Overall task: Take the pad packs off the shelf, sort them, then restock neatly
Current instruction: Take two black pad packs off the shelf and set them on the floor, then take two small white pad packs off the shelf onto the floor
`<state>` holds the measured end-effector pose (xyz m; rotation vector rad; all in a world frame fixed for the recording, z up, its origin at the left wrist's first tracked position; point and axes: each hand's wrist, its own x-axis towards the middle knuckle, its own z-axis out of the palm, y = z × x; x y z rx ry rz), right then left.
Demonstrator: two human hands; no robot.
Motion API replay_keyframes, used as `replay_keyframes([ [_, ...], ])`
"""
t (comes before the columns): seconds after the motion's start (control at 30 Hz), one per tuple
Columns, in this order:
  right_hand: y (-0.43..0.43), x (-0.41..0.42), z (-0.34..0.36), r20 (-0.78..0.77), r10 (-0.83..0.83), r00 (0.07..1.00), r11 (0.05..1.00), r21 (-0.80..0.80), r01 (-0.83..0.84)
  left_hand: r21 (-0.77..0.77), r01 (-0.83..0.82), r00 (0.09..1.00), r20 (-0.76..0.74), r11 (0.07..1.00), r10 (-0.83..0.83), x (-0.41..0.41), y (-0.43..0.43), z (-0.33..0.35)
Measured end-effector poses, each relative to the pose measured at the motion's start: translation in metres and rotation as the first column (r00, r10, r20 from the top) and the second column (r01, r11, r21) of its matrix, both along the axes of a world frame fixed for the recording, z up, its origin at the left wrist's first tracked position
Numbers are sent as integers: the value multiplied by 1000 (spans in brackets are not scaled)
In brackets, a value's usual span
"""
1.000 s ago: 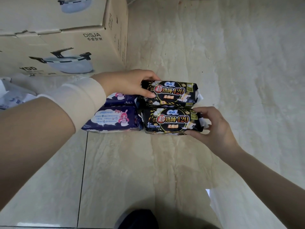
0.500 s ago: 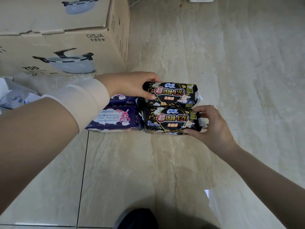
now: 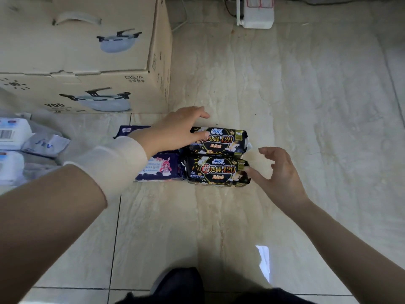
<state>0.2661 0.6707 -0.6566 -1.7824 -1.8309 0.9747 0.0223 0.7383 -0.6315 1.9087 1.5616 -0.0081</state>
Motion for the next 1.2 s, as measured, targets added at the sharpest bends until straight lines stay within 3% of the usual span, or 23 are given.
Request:
replay_keyframes([
  [0.23, 11, -15, 141, 59, -13, 998, 997, -77, 18, 79, -50, 992, -116, 996, 59, 24, -34, 124],
  [0.6, -34, -15, 425, 39, -13, 999, 986, -164, 19, -70, -271, 963, -1, 960, 271, 55, -102, 413],
  [0.83, -34, -8, 587, -15, -17, 1000, 997, -79, 16, 4, -359, 933, 3, 933, 359, 73, -121, 574],
  [0.97, -27, -4, 653, 16, 20, 1000, 998, 55, -21, 160, -296, 947, -83, 942, 312, 82, -120, 637],
  [1.2, -20, 8, 746, 308, 146, 940, 945, 237, -225, 313, -34, 955, -268, 949, 123, 65, -114, 735],
])
